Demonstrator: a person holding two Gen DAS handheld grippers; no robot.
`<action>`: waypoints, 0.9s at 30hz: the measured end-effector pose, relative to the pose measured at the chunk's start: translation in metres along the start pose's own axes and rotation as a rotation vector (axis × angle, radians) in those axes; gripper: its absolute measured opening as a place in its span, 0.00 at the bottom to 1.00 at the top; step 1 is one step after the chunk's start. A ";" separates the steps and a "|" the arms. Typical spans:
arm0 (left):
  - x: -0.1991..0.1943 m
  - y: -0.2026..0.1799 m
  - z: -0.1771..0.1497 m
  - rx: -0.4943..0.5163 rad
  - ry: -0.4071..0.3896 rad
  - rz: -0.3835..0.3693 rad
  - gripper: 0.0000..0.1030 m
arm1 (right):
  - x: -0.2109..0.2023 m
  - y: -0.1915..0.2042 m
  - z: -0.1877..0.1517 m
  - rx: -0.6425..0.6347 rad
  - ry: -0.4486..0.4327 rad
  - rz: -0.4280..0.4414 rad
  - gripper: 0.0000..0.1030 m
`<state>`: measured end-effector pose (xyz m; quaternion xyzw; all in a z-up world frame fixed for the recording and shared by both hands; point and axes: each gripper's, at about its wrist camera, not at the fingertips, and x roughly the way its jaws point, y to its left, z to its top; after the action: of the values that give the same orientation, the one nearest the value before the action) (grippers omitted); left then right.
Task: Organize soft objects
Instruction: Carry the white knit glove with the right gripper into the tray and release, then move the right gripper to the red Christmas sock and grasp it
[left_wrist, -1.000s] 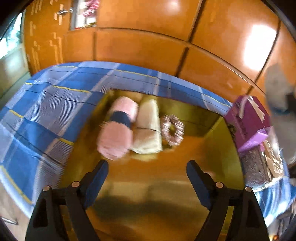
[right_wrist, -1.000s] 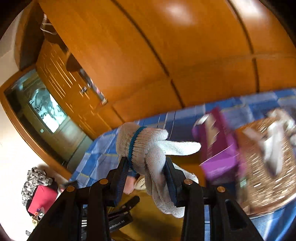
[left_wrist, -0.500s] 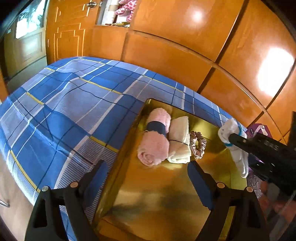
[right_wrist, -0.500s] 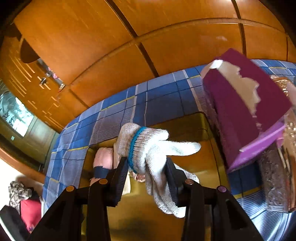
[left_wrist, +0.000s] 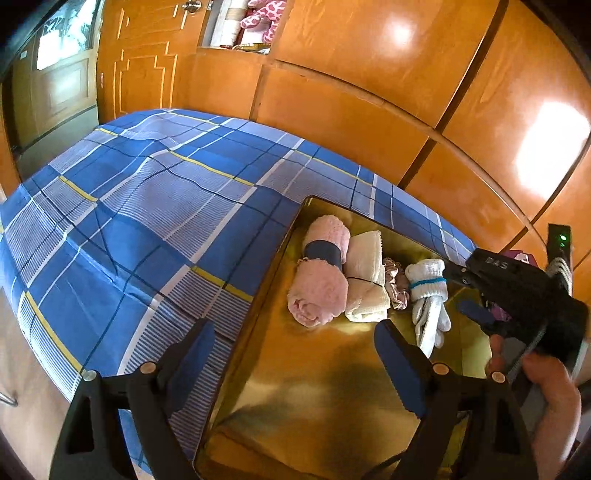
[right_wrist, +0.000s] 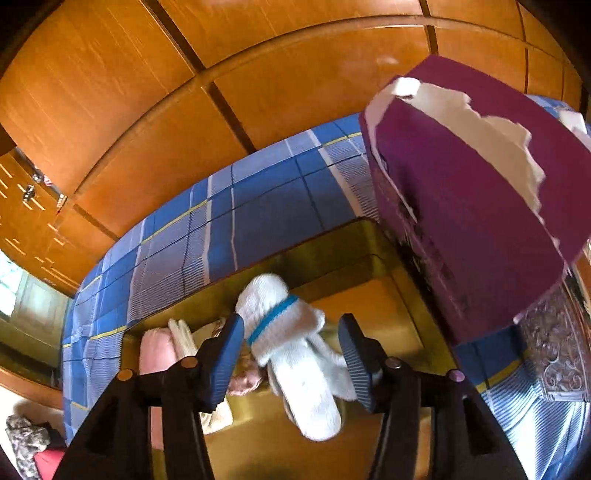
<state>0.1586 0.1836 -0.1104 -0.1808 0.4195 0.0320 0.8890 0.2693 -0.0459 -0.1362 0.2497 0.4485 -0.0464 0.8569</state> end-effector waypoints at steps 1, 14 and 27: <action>0.000 0.000 0.000 -0.001 0.000 0.001 0.86 | -0.003 -0.001 -0.002 0.003 0.010 0.024 0.52; 0.006 -0.017 -0.007 0.017 0.029 -0.020 0.88 | -0.105 0.005 -0.038 -0.371 -0.157 0.217 0.52; 0.005 -0.063 -0.019 0.111 0.056 -0.084 0.92 | -0.190 -0.070 -0.020 -0.416 -0.389 0.128 0.52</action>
<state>0.1611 0.1184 -0.1064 -0.1494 0.4375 -0.0336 0.8861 0.1200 -0.1250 -0.0224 0.0829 0.2589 0.0536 0.9608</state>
